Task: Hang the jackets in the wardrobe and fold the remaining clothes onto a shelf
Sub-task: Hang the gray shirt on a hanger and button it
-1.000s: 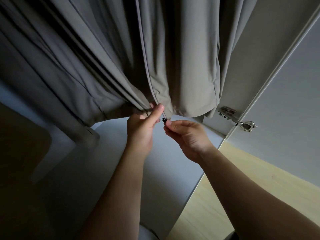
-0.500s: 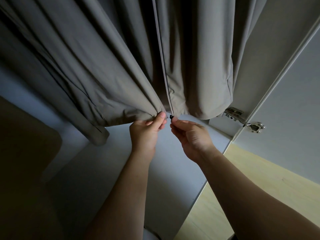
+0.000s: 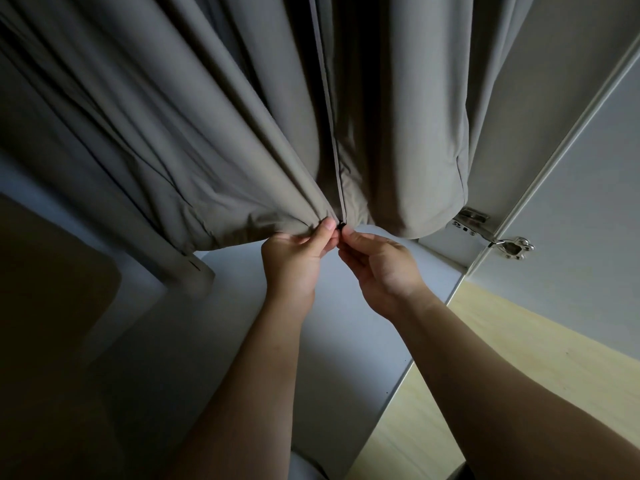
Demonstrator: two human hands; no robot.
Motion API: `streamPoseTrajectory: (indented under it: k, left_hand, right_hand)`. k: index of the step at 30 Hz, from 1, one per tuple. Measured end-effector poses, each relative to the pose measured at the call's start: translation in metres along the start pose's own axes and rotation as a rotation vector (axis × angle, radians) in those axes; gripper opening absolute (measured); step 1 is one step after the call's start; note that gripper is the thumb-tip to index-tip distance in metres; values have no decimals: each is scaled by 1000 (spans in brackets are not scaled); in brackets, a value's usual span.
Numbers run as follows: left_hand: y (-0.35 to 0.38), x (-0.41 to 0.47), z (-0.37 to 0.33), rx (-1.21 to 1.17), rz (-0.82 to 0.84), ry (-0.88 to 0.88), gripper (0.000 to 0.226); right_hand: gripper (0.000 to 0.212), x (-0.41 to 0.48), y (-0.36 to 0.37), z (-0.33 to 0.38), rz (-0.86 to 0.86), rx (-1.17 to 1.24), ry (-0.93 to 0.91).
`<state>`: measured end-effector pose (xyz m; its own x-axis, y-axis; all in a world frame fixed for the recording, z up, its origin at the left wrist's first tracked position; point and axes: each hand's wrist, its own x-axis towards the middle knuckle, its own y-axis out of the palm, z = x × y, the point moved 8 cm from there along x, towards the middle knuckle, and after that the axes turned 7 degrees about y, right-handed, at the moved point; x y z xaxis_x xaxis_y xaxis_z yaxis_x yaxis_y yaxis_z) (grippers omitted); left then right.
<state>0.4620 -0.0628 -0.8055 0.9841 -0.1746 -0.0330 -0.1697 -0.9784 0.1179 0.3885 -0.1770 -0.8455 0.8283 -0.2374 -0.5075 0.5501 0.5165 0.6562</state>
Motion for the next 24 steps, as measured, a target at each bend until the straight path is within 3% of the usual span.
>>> streamPoseTrajectory:
  k: [8, 14, 19, 24]
  left_hand:
    - [-9, 3, -6, 369, 46, 161, 17]
    - [-8, 3, -20, 592, 57, 285, 34]
    - [-5, 1, -26, 714, 72, 346, 43]
    - [2, -1, -26, 797, 140, 394, 40]
  right_hand:
    - [4, 1, -4, 3, -52, -4, -5]
    - [6, 1, -4, 2, -39, 5, 21]
    - [2, 0, -8, -1, -80, 11, 59]
    - [14, 0, -14, 3, -116, -46, 49]
